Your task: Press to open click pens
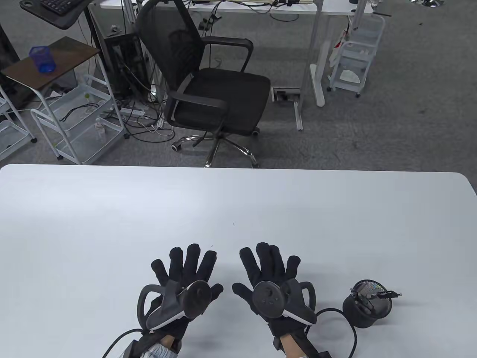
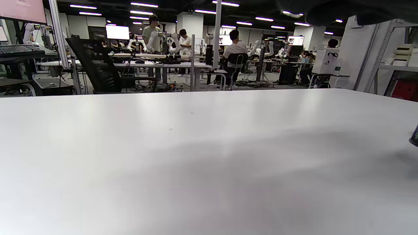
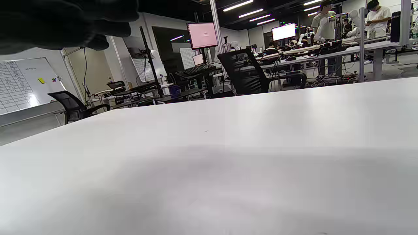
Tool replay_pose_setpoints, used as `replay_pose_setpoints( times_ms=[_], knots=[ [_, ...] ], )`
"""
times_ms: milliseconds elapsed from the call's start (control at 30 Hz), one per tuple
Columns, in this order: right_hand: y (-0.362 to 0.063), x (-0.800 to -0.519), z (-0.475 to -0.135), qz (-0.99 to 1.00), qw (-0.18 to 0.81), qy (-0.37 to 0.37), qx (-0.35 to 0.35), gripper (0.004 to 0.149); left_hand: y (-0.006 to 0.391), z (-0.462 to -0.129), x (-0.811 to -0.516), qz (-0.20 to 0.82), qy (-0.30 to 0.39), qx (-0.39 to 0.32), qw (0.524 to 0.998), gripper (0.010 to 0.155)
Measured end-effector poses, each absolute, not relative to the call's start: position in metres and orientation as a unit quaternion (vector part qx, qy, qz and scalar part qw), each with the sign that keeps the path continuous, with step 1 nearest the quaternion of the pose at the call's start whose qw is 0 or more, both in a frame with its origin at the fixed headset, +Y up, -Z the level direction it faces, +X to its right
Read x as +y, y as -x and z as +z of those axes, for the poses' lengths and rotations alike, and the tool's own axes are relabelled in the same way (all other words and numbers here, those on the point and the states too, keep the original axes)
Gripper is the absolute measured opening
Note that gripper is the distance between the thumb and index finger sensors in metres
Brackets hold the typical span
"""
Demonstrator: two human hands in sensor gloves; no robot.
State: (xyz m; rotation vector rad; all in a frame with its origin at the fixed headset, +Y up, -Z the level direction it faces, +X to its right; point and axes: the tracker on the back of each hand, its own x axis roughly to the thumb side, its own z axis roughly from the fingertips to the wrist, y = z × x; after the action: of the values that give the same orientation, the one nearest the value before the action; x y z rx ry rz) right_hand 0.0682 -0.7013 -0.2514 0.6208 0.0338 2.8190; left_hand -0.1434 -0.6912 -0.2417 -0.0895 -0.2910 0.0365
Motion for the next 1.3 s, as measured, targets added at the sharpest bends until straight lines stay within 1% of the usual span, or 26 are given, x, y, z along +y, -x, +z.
replay_pose_setpoints(
  times_ms=[567, 667, 867, 1000, 1067, 1200, 1267, 1300],
  knots=[
    [-0.066, -0.698, -0.250, 0.968, 0.127, -0.215, 0.002, 0.075, 0.145, -0.243, -0.691, 0.023, 0.046, -0.144, 0.988, 0.074],
    [-0.066, -0.690, -0.246, 0.968, 0.130, -0.215, -0.009, 0.076, 0.146, -0.243, -0.690, 0.026, 0.045, -0.144, 0.988, 0.074],
    [-0.070, -0.653, -0.224, 0.955, 0.186, -0.225, -0.051, 0.076, 0.148, -0.242, -0.686, 0.038, 0.041, -0.147, 0.988, 0.074],
    [-0.088, -0.629, -0.208, 0.933, 0.259, -0.242, -0.058, 0.074, 0.148, -0.242, -0.686, 0.039, 0.045, -0.150, 0.987, 0.074],
    [-0.102, -0.617, -0.205, 0.933, 0.269, -0.234, -0.046, 0.075, 0.148, -0.242, -0.686, 0.046, 0.047, -0.152, 0.986, 0.074],
    [-0.147, -0.595, -0.202, 0.952, 0.247, -0.178, -0.018, 0.076, 0.148, -0.242, -0.687, 0.051, 0.050, -0.155, 0.985, 0.074],
    [-0.169, -0.593, -0.204, 0.964, 0.229, -0.133, -0.012, 0.077, 0.148, -0.243, -0.687, 0.052, 0.051, -0.155, 0.985, 0.074],
    [-0.186, -0.594, -0.207, 0.971, 0.220, -0.093, -0.008, 0.078, 0.148, -0.243, -0.687, 0.055, 0.052, -0.155, 0.985, 0.074]
  ],
)
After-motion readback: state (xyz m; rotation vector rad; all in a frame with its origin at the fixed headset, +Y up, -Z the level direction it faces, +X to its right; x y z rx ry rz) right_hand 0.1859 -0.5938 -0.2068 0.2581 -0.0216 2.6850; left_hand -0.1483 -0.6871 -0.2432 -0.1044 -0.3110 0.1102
